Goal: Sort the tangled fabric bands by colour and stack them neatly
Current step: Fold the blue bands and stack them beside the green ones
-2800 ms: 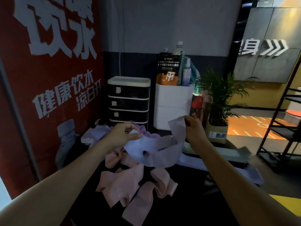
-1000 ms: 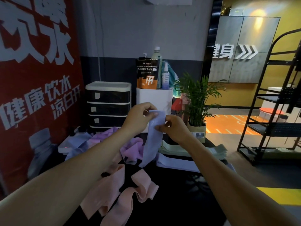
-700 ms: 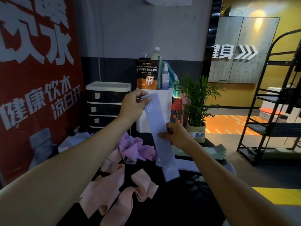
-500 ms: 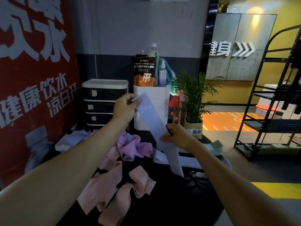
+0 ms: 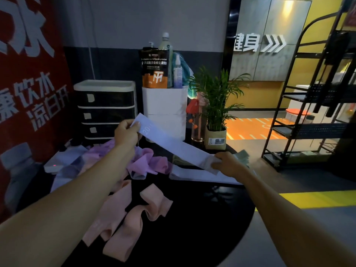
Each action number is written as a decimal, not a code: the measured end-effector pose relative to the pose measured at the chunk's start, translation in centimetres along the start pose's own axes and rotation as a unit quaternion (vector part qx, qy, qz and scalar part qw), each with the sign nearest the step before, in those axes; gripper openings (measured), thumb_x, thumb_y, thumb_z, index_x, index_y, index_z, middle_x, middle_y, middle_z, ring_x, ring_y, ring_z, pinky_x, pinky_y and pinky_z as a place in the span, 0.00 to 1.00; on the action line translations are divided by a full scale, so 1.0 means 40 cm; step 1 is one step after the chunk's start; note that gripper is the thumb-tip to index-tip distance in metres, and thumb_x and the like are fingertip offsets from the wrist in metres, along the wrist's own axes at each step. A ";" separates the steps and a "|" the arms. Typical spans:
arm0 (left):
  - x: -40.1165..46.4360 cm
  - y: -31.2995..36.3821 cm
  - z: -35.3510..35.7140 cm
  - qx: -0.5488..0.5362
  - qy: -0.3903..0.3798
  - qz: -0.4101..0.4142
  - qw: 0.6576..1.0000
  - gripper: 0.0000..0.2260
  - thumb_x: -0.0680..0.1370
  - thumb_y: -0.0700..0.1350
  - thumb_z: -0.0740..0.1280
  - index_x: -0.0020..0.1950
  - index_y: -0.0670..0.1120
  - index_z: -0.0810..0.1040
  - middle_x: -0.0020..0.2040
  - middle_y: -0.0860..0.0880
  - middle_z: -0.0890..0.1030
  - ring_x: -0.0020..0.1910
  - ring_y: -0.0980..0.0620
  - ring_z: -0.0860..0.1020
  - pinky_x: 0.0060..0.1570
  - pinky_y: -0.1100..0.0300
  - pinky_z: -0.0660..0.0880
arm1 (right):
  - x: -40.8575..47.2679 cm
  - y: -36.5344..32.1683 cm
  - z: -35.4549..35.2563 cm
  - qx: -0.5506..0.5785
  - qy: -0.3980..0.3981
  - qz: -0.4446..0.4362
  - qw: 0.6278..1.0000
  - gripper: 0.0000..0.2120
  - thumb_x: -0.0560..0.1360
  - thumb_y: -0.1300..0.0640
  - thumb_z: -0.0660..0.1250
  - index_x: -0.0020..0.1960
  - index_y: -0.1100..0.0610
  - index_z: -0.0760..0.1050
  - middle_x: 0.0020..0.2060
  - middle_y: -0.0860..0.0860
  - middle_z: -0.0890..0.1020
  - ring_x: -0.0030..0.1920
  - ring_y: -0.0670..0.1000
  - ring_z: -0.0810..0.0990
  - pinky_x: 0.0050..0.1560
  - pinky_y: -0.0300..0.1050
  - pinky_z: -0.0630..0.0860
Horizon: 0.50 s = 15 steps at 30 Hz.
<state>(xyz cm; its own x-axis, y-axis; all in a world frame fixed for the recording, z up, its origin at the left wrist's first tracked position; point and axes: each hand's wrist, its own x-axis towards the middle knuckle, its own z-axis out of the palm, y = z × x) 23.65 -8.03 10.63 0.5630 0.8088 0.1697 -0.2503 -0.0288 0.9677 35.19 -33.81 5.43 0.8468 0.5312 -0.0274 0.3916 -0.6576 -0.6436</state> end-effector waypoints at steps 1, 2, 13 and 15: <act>-0.005 -0.018 0.005 -0.003 0.004 -0.019 1.000 0.08 0.79 0.39 0.62 0.41 0.48 0.72 0.38 0.50 0.75 0.35 0.56 0.73 0.37 0.63 0.72 | -0.006 0.016 -0.009 0.040 0.013 0.023 0.999 0.09 0.77 0.66 0.63 0.38 0.61 0.67 0.34 0.54 0.67 0.34 0.52 0.65 0.38 0.45 0.61; -0.007 -0.040 0.011 -0.005 0.007 -0.034 0.999 0.08 0.79 0.39 0.62 0.41 0.47 0.71 0.38 0.49 0.75 0.35 0.55 0.72 0.37 0.63 0.72 | -0.011 0.032 -0.017 0.074 0.028 0.043 0.996 0.08 0.77 0.66 0.62 0.40 0.62 0.68 0.34 0.55 0.67 0.34 0.53 0.65 0.38 0.47 0.61; -0.049 -0.253 0.102 0.106 -0.031 -0.114 0.987 0.09 0.76 0.38 0.65 0.37 0.49 0.72 0.39 0.43 0.77 0.35 0.47 0.75 0.29 0.61 0.71 | -0.034 0.190 -0.072 0.070 0.236 0.136 0.960 0.07 0.72 0.62 0.70 0.47 0.66 0.78 0.40 0.60 0.79 0.41 0.56 0.75 0.39 0.42 0.65; -0.053 -0.288 0.112 0.110 -0.042 -0.126 0.985 0.05 0.75 0.36 0.65 0.40 0.43 0.76 0.38 0.43 0.77 0.37 0.45 0.75 0.38 0.54 0.75 | -0.031 0.210 -0.073 0.052 0.254 0.138 0.956 0.07 0.71 0.62 0.71 0.47 0.64 0.79 0.43 0.60 0.80 0.42 0.55 0.74 0.40 0.42 0.67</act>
<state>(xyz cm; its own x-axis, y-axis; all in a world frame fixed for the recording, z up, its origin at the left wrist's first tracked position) 28.88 -12.03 -0.05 0.6508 0.7555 -0.0752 0.0777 0.0323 0.9965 38.49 -41.57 2.30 0.9887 0.0000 0.1499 0.1121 -0.6643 -0.7390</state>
